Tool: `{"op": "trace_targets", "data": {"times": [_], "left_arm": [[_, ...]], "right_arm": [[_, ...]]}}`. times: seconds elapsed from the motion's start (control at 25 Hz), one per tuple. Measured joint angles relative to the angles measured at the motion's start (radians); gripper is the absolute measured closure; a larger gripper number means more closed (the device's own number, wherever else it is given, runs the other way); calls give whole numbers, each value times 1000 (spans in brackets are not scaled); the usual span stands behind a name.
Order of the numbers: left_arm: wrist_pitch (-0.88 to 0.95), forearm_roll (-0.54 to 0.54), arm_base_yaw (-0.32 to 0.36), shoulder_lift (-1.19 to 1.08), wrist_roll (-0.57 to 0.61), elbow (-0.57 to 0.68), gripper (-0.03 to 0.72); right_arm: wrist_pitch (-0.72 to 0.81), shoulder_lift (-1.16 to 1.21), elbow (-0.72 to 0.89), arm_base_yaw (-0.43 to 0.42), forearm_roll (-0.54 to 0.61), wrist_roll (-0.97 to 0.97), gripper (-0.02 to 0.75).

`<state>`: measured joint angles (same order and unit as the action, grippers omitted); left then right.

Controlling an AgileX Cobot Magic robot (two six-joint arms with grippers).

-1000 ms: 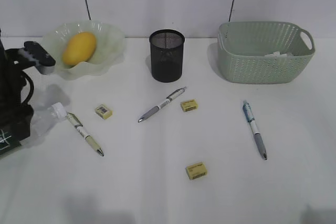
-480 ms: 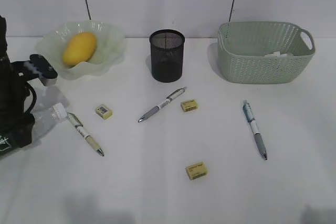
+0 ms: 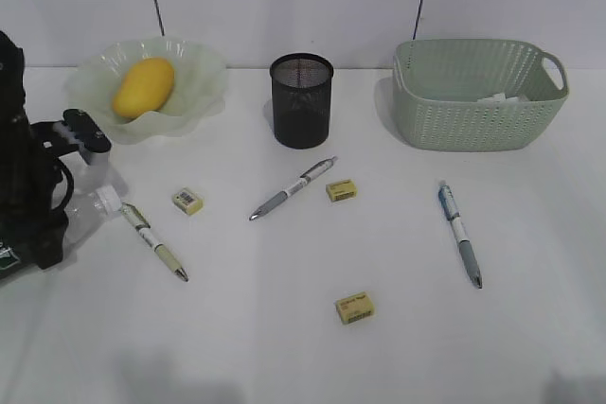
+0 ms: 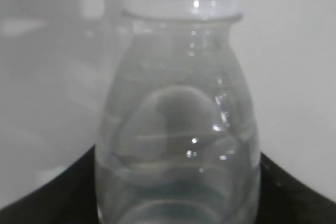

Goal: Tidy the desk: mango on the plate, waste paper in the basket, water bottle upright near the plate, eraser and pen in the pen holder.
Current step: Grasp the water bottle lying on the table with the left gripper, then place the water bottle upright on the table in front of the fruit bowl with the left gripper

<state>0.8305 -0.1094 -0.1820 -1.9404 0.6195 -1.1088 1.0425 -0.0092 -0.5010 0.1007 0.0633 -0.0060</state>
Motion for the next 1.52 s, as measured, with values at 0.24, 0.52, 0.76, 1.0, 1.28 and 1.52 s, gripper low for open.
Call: {"op": "trace_targets", "data": {"times": [0.24, 0.52, 0.76, 1.0, 1.28, 1.52], "left_arm": [[17, 3, 0, 6, 2, -20, 193], [33, 64, 6, 102, -69, -33, 193], [-7, 275, 79, 217, -127, -32, 193], [-143, 385, 127, 361, -130, 25, 193], [-578, 501, 128, 543, -130, 351, 193], [-951, 627, 128, 580, -133, 545, 193]], "right_arm": [[0, 0, 0, 0, 1, 0, 241], [0, 0, 0, 0, 2, 0, 241], [0, 0, 0, 0, 2, 0, 241], [-1, 0, 0, 0, 2, 0, 241], [0, 0, 0, 0, 2, 6, 241], [0, 0, 0, 0, 2, 6, 241]]}}
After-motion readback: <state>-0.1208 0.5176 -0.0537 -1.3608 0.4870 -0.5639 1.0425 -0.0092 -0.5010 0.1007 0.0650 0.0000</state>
